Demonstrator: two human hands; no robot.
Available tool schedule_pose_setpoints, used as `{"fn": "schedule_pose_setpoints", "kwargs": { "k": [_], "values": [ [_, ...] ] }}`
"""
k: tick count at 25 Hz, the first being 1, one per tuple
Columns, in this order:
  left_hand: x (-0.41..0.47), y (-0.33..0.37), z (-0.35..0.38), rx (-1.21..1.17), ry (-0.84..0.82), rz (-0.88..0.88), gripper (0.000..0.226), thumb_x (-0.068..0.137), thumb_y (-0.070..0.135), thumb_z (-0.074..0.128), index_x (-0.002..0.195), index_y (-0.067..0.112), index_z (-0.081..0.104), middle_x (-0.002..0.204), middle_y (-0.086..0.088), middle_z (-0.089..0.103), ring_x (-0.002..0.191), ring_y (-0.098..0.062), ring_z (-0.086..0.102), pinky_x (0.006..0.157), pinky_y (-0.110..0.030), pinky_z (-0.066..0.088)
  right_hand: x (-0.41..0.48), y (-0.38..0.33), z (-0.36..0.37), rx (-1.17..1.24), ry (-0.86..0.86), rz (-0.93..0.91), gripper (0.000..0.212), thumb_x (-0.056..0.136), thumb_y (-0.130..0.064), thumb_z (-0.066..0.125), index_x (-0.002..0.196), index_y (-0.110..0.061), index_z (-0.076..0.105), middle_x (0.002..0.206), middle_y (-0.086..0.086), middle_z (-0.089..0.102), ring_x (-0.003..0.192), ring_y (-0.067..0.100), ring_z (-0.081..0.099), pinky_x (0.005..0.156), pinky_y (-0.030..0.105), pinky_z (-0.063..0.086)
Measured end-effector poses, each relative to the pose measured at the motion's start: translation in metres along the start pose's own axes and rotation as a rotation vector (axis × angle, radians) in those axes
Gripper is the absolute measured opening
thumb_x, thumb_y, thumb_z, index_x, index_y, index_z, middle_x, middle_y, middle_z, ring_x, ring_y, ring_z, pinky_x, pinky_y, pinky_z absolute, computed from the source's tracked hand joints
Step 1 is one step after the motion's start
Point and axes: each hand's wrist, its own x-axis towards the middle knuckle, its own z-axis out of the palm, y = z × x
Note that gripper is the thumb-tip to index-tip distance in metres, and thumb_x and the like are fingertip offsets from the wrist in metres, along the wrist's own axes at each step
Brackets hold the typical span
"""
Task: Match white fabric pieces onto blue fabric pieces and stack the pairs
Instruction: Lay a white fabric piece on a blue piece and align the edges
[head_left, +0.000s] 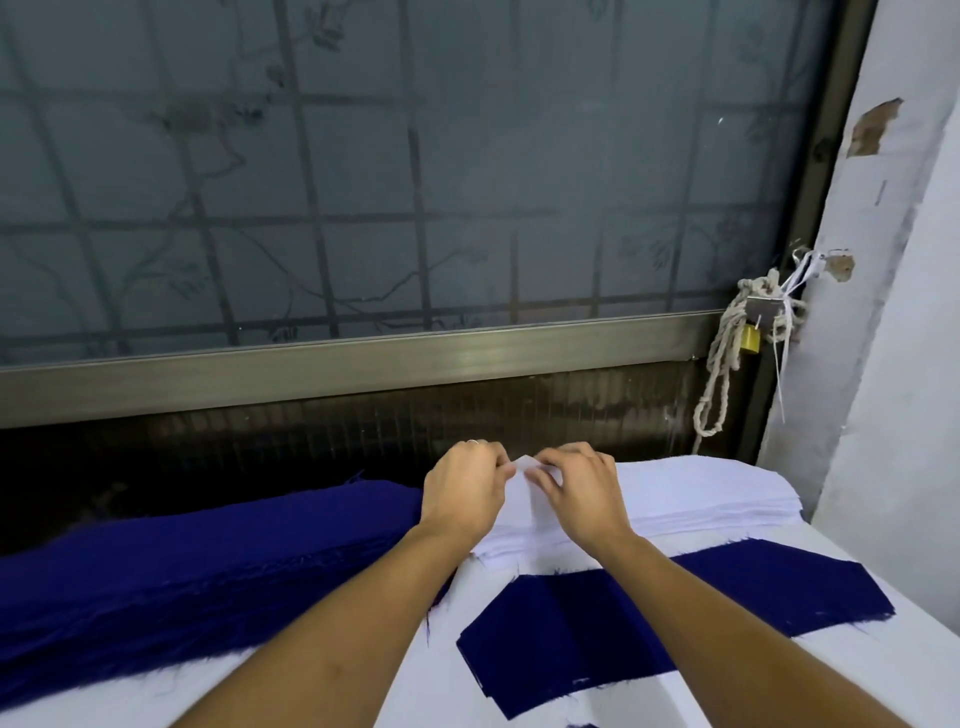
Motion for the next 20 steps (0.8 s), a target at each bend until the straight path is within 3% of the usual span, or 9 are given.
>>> {"fn": "schedule_pose_setpoints", "kwargs": {
  "k": [4, 7, 11, 14, 16, 18, 20],
  "values": [
    [-0.018, 0.0, -0.035, -0.218, 0.055, -0.09, 0.016, 0.104, 0.022, 0.051, 0.09, 0.024, 0.059, 0.087, 0.006, 0.065, 0.078, -0.014, 0.062, 0.065, -0.036, 0.055, -0.01, 0.0, -0.032, 0.065, -0.004, 0.019, 0.012, 0.096, -0.039, 0.064, 0.1, -0.033, 0.073, 0.093, -0.016, 0.071, 0.096, 0.007, 0.059, 0.103, 0.033, 0.033],
    [-0.04, -0.013, -0.068, -0.229, 0.104, -0.113, 0.016, 0.105, 0.023, 0.048, 0.092, 0.026, 0.058, 0.084, 0.006, 0.065, 0.077, -0.016, 0.063, 0.066, -0.042, 0.055, -0.026, 0.003, -0.062, 0.079, -0.084, 0.055, 0.019, 0.094, -0.041, 0.067, 0.104, -0.028, 0.075, 0.093, -0.012, 0.074, 0.099, 0.011, 0.062, 0.106, 0.038, 0.037],
    [-0.081, -0.044, -0.109, -0.236, 0.158, -0.178, 0.019, 0.105, 0.028, 0.046, 0.089, 0.03, 0.057, 0.078, 0.005, 0.064, 0.071, -0.018, 0.061, 0.064, -0.045, 0.053, -0.053, -0.004, -0.093, 0.13, -0.196, 0.085, 0.019, 0.093, -0.04, 0.069, 0.096, -0.022, 0.073, 0.092, -0.007, 0.073, 0.097, 0.022, 0.064, 0.085, 0.034, 0.048],
    [-0.121, -0.074, -0.134, -0.224, 0.178, -0.243, 0.02, 0.106, 0.032, 0.047, 0.089, 0.03, 0.057, 0.077, 0.005, 0.064, 0.07, -0.018, 0.061, 0.062, -0.042, 0.052, -0.078, -0.017, -0.108, 0.154, -0.309, 0.086, 0.024, 0.092, -0.04, 0.07, 0.105, -0.02, 0.074, 0.101, -0.008, 0.073, 0.099, 0.013, 0.065, 0.087, 0.031, 0.049],
    [-0.144, -0.093, -0.149, -0.194, 0.164, -0.282, 0.019, 0.106, 0.034, 0.047, 0.092, 0.028, 0.058, 0.079, 0.004, 0.065, 0.073, -0.018, 0.062, 0.067, -0.044, 0.054, -0.093, -0.027, -0.113, 0.216, -0.364, 0.101, 0.012, 0.092, -0.034, 0.071, 0.087, -0.024, 0.075, 0.085, -0.01, 0.071, 0.086, 0.012, 0.064, 0.078, 0.029, 0.05],
    [-0.164, -0.111, -0.161, -0.184, 0.157, -0.332, 0.02, 0.105, 0.036, 0.047, 0.093, 0.027, 0.06, 0.081, 0.003, 0.066, 0.077, -0.019, 0.064, 0.072, -0.046, 0.054, -0.109, -0.034, -0.116, 0.265, -0.407, 0.102, 0.024, 0.092, -0.03, 0.071, 0.07, -0.024, 0.072, 0.067, -0.007, 0.066, 0.073, 0.013, 0.061, 0.069, 0.029, 0.047],
    [-0.185, -0.124, -0.169, -0.15, 0.15, -0.375, 0.021, 0.105, 0.038, 0.049, 0.092, 0.026, 0.061, 0.081, 0.002, 0.067, 0.076, -0.018, 0.064, 0.072, -0.045, 0.055, -0.125, -0.039, -0.121, 0.298, -0.448, 0.116, 0.028, 0.093, -0.026, 0.071, 0.066, -0.017, 0.073, 0.066, -0.001, 0.067, 0.068, 0.015, 0.06, 0.066, 0.031, 0.046]
  ]
}}
